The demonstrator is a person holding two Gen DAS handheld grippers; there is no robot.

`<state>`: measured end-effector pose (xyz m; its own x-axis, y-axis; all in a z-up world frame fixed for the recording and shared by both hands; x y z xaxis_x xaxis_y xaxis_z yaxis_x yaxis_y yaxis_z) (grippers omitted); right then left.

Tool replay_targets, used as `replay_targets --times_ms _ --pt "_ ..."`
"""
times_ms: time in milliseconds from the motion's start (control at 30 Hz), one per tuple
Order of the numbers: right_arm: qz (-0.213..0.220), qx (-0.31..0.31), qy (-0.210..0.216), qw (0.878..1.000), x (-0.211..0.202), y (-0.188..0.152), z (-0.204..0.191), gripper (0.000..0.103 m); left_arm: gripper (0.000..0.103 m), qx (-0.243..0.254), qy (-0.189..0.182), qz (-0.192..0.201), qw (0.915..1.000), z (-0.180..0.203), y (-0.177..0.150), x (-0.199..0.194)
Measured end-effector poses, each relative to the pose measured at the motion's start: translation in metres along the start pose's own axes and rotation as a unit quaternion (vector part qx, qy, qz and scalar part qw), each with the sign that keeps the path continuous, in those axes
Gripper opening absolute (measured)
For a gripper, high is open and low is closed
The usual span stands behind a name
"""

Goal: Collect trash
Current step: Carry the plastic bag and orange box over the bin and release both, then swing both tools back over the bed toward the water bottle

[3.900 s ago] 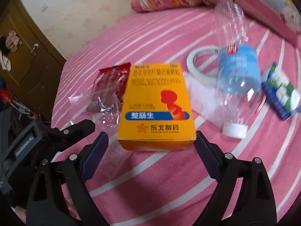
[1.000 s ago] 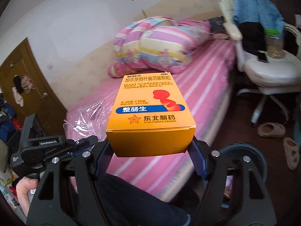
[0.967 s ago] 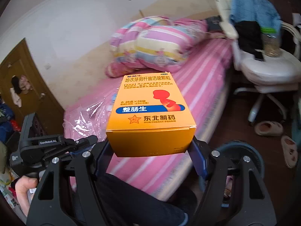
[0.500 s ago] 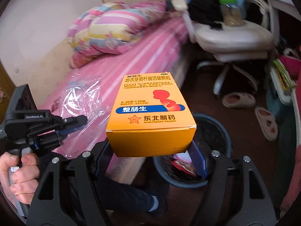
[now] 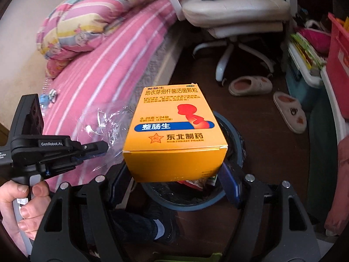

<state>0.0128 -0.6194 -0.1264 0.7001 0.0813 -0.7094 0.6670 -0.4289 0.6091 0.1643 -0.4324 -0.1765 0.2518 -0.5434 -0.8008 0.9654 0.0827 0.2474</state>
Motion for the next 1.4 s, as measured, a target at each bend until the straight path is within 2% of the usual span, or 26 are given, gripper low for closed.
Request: replay_targets --times_ms 167,233,267,300,333,367,433,633,833,900,1033,1167,1200,1300,1400 --pt "-0.009 0.003 -0.008 1.000 0.013 -0.006 0.005 0.072 0.007 0.014 0.015 -0.016 0.9997 -0.002 0.003 0.017" --pt "-0.015 0.003 -0.009 1.000 0.018 -0.008 0.005 0.072 0.017 0.014 0.019 -0.027 0.9994 -0.003 0.004 0.024" --pt "-0.017 0.003 -0.009 1.000 0.020 -0.009 0.005 0.072 0.040 0.011 0.021 -0.037 0.9990 -0.005 0.004 0.028" --pt "-0.029 -0.003 -0.009 1.000 0.025 -0.010 0.004 0.073 0.070 0.010 0.027 -0.043 0.9987 -0.006 0.004 0.031" --pt "-0.030 -0.005 -0.015 0.999 0.025 -0.010 0.004 0.073 0.077 0.015 0.038 -0.040 0.9984 -0.006 0.003 0.031" --pt "-0.030 -0.004 -0.019 0.999 0.025 -0.009 0.003 0.075 0.077 0.023 0.046 -0.035 0.9981 -0.004 0.003 0.031" --pt "-0.020 -0.002 -0.028 0.999 0.020 -0.007 0.002 0.086 0.077 0.033 0.045 -0.032 0.9979 -0.002 0.004 0.029" --pt "-0.019 -0.009 -0.025 0.999 0.008 -0.007 -0.001 0.087 0.077 0.007 0.044 -0.024 0.9987 -0.008 0.005 0.016" --pt "-0.001 -0.024 -0.017 1.000 -0.017 -0.003 -0.018 0.088 0.077 -0.039 0.020 0.003 0.9990 -0.018 0.004 -0.016" --pt "0.012 -0.032 -0.005 0.999 -0.030 0.004 -0.032 0.089 0.077 -0.052 0.007 0.018 0.9985 -0.019 0.004 -0.031" --pt "0.033 -0.048 0.019 0.998 -0.049 0.016 -0.058 0.089 0.077 -0.065 -0.021 0.070 0.9952 -0.019 0.005 -0.075" --pt "0.055 -0.065 0.053 0.995 -0.070 0.028 -0.095 0.090 0.079 -0.071 -0.067 0.139 0.9854 -0.023 0.008 -0.133" --pt "0.065 -0.073 0.072 0.993 -0.078 0.032 -0.115 0.091 0.079 -0.071 -0.076 0.157 0.9821 -0.025 0.009 -0.149" --pt "0.076 -0.084 0.097 0.989 -0.087 0.040 -0.143 0.091 0.081 -0.067 -0.102 0.215 0.9690 -0.034 0.010 -0.201" --pt "0.090 -0.099 0.142 0.981 -0.097 0.046 -0.191 0.092 0.082 -0.077 -0.119 0.263 0.9541 -0.054 0.010 -0.250"
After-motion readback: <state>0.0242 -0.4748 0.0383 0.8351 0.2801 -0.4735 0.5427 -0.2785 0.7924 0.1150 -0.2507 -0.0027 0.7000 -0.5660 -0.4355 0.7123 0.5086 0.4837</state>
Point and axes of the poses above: each gripper's, at about its wrist camera, not at the fingertips, and x roughly the way its jaws point, z to its right, y to its top, the point moved 1 cm from there along x, roughly the way its jaws point, and after that the axes turned 10 degrees about z, right-handed, at the moved point
